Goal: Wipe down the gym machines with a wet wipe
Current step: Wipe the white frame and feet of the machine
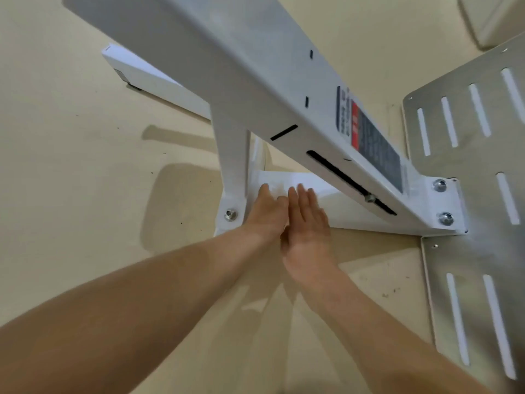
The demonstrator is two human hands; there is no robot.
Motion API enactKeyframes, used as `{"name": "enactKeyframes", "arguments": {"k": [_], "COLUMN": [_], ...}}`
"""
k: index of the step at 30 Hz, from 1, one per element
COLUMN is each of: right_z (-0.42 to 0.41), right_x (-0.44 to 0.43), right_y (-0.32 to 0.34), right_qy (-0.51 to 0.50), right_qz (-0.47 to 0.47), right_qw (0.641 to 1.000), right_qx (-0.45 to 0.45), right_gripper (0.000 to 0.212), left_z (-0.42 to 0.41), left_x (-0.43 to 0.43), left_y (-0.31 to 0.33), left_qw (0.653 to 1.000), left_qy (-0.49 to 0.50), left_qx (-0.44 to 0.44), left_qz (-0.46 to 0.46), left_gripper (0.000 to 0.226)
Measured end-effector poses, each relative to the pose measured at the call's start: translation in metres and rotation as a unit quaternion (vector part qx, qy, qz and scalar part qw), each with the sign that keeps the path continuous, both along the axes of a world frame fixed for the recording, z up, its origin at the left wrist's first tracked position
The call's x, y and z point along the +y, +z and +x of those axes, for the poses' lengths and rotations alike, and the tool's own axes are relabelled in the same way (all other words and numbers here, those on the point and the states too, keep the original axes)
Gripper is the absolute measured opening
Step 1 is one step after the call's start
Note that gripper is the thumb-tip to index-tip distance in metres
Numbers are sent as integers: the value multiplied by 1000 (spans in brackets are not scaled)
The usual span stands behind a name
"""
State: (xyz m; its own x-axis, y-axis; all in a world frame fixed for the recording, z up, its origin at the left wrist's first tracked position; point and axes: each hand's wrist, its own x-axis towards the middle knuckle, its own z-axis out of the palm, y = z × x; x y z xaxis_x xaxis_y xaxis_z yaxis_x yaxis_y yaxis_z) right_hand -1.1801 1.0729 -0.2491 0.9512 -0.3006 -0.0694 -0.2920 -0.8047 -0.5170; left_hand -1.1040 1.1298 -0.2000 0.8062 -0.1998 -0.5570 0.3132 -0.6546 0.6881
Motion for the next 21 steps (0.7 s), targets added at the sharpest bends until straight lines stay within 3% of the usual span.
{"name": "enactKeyframes", "arguments": {"k": [2,3,5,8,10,13,15,16,17,18,21], "right_z": [14,22,38,66,76,54,31,22,18,18,23], "right_x": [7,8,5,-2,-8,-22,-35,-39,-39,-36,-10], "right_y": [-4,-7,-11,-15,-13,-12,-10,-8,-8,-8,-11], "right_qy": [93,124,165,196,187,86,9,-22,-48,-61,5], "right_qz": [-18,-44,-95,-142,-147,-128,-120,-117,-113,-109,-124], "right_qw": [987,979,968,959,959,968,968,965,963,964,969], "right_qx": [130,153,161,147,156,197,223,234,239,237,215], "right_gripper": [68,68,69,71,75,85,90,90,89,88,81], "left_z": [2,0,-13,-33,-31,-26,-27,-26,-21,-13,0], "left_x": [2,7,25,61,77,83,77,74,71,65,53], "left_y": [4,7,13,15,13,0,-11,-14,-17,-14,-2], "left_qw": [1000,1000,989,929,864,733,606,568,556,565,581], "left_qy": [12,-6,-124,-316,-408,-514,-606,-630,-632,-620,-579], "left_qx": [10,-1,-65,-166,-226,-342,-370,-374,-387,-388,-401], "left_qz": [-27,-16,41,94,190,285,359,375,376,383,408], "left_gripper": [49,45,50,60,68,60,41,38,38,43,59]}}
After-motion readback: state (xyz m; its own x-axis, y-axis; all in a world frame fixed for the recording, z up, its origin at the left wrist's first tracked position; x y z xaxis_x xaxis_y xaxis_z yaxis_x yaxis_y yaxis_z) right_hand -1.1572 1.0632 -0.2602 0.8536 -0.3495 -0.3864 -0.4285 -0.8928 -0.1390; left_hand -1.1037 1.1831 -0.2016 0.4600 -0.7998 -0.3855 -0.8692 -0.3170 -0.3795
